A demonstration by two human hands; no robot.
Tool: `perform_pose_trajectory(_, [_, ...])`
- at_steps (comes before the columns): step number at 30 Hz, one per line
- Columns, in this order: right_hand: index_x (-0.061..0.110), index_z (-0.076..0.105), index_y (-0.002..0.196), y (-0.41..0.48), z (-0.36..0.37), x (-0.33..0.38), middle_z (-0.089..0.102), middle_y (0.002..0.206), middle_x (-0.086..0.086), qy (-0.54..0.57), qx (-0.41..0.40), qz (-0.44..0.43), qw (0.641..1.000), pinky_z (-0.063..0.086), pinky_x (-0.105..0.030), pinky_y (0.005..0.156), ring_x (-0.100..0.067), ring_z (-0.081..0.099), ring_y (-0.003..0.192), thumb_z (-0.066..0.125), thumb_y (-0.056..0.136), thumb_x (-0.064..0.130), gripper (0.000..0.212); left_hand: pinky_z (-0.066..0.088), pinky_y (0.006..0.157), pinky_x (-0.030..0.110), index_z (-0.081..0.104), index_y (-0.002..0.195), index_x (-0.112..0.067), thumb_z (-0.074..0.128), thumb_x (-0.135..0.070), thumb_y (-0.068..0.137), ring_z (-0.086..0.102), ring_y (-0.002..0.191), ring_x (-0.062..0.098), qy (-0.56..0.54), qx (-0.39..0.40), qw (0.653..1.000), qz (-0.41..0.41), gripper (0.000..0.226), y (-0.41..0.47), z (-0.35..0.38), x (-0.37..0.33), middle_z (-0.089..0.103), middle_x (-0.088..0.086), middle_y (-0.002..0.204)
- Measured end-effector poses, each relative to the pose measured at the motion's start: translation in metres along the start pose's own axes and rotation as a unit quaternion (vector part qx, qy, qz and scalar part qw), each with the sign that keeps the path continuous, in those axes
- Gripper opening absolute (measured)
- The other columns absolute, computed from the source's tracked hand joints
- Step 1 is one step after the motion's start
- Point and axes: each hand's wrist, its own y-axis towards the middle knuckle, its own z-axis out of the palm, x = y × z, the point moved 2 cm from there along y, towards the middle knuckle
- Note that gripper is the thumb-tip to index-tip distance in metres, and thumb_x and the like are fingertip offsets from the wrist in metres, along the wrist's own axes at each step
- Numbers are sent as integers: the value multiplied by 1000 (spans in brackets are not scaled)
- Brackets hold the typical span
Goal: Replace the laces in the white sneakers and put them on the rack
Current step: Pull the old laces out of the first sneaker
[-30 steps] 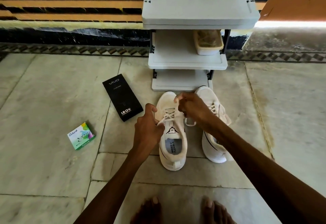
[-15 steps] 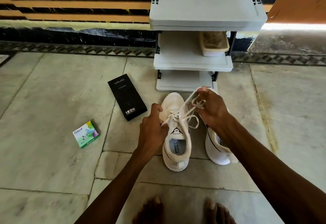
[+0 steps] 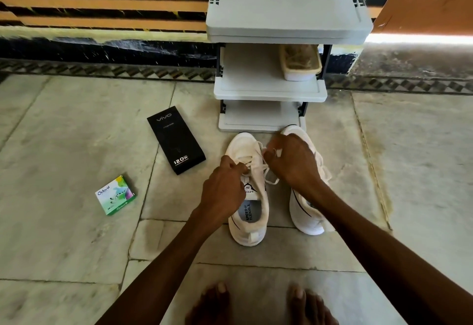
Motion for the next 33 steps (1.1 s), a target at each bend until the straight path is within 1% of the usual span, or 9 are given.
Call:
perform_pose_trajectory(9, [9,64,78,-38,24,5,63,74,-9,-73,57,-18,996,35,-27,59,-27,61,70,59,89,32,27,47,78,24,62,86,-15,65,2,84,53,98,19,-264,32,962,-66,18,19,3,6,51,3,106])
perform_pose_trajectory(12, [4,65,72,-38,22,-4,66,68,-10,-19,51,17,998,43,-32,58,-25,61,64,59,85,23,23,40,65,23,55,72,-11,56,5,83,50,71,15,-731,41,635,-246,20,20,-1,14,55,3,71])
perform_pose_trajectory(14, [3,68,71,-37,22,-8,68,65,-11,17,52,37,998,52,-35,64,-25,64,64,61,83,22,23,40,68,24,58,75,-12,57,-12,89,50,67,12,-799,22,534,-274,13,16,-2,18,55,1,68])
perform_pose_trajectory(20, [6,70,67,-34,24,-15,68,59,-7,56,63,56,995,55,-33,66,-19,65,61,63,82,22,24,48,79,28,70,81,-26,66,-36,90,63,86,10,-198,108,974,-10,14,20,-22,17,70,-8,88])
perform_pose_trajectory(23, [5,70,67,-34,25,-14,68,59,-7,65,62,61,994,55,-34,66,-19,65,60,63,82,21,23,44,77,25,75,80,-25,60,-32,95,57,82,4,-70,32,994,81,22,22,-28,6,69,-3,89])
perform_pose_trajectory(25, [4,70,66,-34,25,-15,68,60,-8,58,68,64,994,55,-34,65,-20,65,61,63,81,21,24,43,71,15,72,76,-20,59,-18,95,55,66,-3,-243,-58,968,-4,24,29,-33,8,67,-6,80])
perform_pose_trajectory(28, [4,70,66,-30,24,-19,69,62,-10,51,70,72,994,55,-35,64,-22,66,64,64,81,21,24,47,69,26,59,74,-13,51,-13,98,43,47,6,-726,-57,645,-231,25,38,-37,34,49,-4,55])
perform_pose_trajectory(29, [5,71,68,-29,24,-20,70,65,-9,53,74,78,993,55,-34,65,-22,67,67,65,82,22,22,45,63,28,56,72,-13,48,-21,100,36,41,7,-748,-18,616,-245,30,37,-36,42,42,-4,49])
perform_pose_trajectory(33, [8,74,74,-26,26,-21,72,70,-9,60,89,84,991,57,-35,72,-22,69,73,67,81,21,16,35,47,19,70,68,-11,49,-48,97,37,39,2,-313,199,918,-140,52,13,-35,39,43,-8,43])
